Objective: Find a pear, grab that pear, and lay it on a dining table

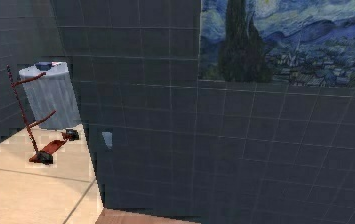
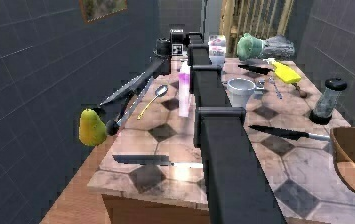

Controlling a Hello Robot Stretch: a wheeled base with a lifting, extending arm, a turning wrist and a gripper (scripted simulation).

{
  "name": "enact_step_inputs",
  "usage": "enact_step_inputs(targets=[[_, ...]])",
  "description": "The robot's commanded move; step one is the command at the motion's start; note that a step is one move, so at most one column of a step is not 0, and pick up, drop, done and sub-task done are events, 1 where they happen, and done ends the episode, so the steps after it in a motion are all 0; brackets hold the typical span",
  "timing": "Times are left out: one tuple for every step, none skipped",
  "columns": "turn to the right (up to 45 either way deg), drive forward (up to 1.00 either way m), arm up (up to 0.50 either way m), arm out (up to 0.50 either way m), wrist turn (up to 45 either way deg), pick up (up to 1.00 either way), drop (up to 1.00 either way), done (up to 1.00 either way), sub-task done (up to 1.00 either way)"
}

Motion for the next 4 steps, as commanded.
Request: enact_step_inputs(targets=[[0.0, 0.00, 0.00, -0.46, 0.0, 0.00, 0.00, 0.00, 0.00], [-45.0, 0.00, 0.00, 0.00, 0.0, 0.00, 0.00, 0.00, 0.00], [-3.0, 0.00, 0.00, 0.00, 0.0, 0.00, 0.00, 0.00, 0.00], [0.0, 1.00, 0.00, 0.00, 0.0, 0.00, 0.00, 0.00, 0.00]])
